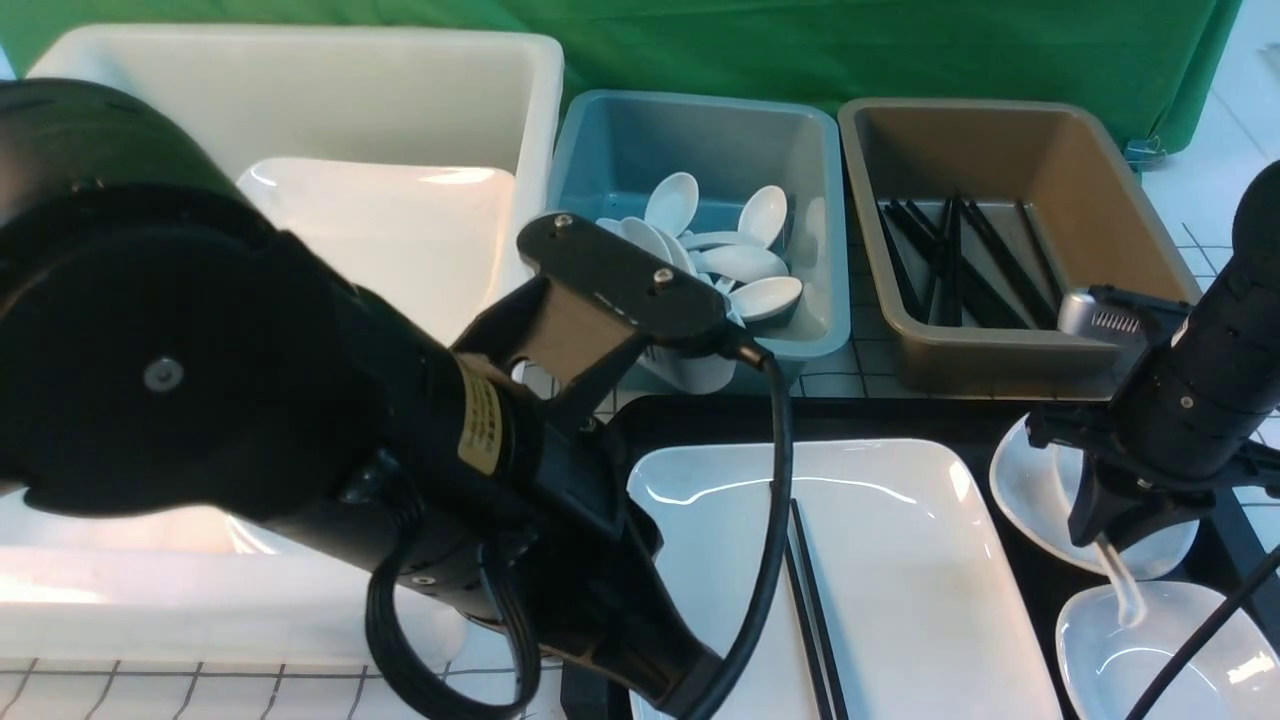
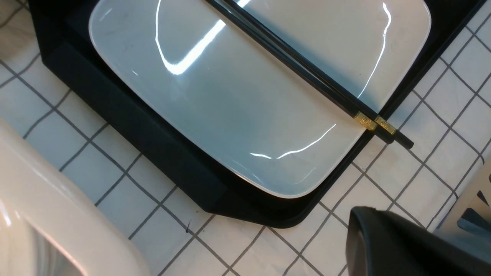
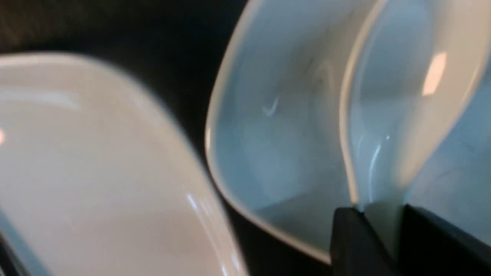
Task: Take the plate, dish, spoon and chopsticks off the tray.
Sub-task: Use the right arm to grab a soup spoon from the plate, then use the right arm to put the soup spoon into the small storage box in the middle
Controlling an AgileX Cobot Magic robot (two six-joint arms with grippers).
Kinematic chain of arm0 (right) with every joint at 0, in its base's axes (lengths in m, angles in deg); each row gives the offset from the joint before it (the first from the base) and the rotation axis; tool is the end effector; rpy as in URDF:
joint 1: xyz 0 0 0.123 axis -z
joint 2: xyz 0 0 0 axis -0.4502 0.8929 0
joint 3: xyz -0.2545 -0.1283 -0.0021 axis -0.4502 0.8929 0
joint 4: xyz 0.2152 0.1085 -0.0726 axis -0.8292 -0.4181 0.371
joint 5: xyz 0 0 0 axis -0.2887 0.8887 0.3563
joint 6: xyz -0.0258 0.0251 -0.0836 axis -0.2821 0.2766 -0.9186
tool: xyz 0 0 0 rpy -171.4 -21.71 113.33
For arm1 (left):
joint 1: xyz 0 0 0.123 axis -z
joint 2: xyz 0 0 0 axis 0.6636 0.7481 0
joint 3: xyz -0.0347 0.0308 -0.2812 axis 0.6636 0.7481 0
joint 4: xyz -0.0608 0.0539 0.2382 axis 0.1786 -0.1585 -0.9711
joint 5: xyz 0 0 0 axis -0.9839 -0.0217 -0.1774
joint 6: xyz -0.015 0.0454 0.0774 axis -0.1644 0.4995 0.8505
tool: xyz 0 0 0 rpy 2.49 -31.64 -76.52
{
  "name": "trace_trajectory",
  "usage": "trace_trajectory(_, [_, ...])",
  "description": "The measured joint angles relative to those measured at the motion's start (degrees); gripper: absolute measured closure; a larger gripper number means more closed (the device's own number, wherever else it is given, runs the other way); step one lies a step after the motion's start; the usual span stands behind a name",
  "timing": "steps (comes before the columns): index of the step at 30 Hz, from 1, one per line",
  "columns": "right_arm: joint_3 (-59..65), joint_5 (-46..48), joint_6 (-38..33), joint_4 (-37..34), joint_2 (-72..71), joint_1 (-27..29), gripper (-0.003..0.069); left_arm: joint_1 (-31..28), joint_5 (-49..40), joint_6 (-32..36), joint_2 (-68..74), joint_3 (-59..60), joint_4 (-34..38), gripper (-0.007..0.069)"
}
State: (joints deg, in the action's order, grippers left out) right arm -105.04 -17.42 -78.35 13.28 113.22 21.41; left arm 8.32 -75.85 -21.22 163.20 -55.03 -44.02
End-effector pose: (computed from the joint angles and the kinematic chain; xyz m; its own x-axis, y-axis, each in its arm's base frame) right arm 0.3369 0.0443 0.1895 -0.9946 0.1021 0.0162 0.1034 0.9849 0.1387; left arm 0.1642 -0.2031 0.3304 -0.6552 0.5669 -0.4994 0.6997 0.7047 -0.1179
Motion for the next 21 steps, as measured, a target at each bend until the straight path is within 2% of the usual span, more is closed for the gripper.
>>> trace_trajectory(2, [-0.1,4.7,-1.5,0.0,-1.6,0.0,0.0507,0.0,0.3,0.0,0.0,0.0,-0.4,0.0627])
trace_trajectory(6, [-0.1,8.1,-2.6,0.1,-4.9,-0.6,0.0507,0.0,1.8,0.0,0.0,0.0,-0.7,0.0627])
trace_trajectory(10, [-0.1,9.0,-3.3,-0.5,-12.6,-4.8,0.0507,0.0,3.1,0.0,0.0,0.0,-1.0,0.0627])
trace_trajectory(13, [-0.7,5.8,-5.3,-4.0,-17.4,-8.0,0.0507,0.0,5.2,-0.8,0.0,0.0,-3.0,0.0627])
trace_trajectory(18, [-7.5,-5.9,-10.5,-11.6,-17.8,-10.7,0.0507,-0.6,19.8,-8.3,0.1,0.0,-15.3,0.0627])
trace_trajectory(21, [-14.2,-10.8,-13.1,-14.4,-13.6,-10.7,0.0507,-3.7,28.0,-13.5,0.1,0.0,-18.9,0.0627])
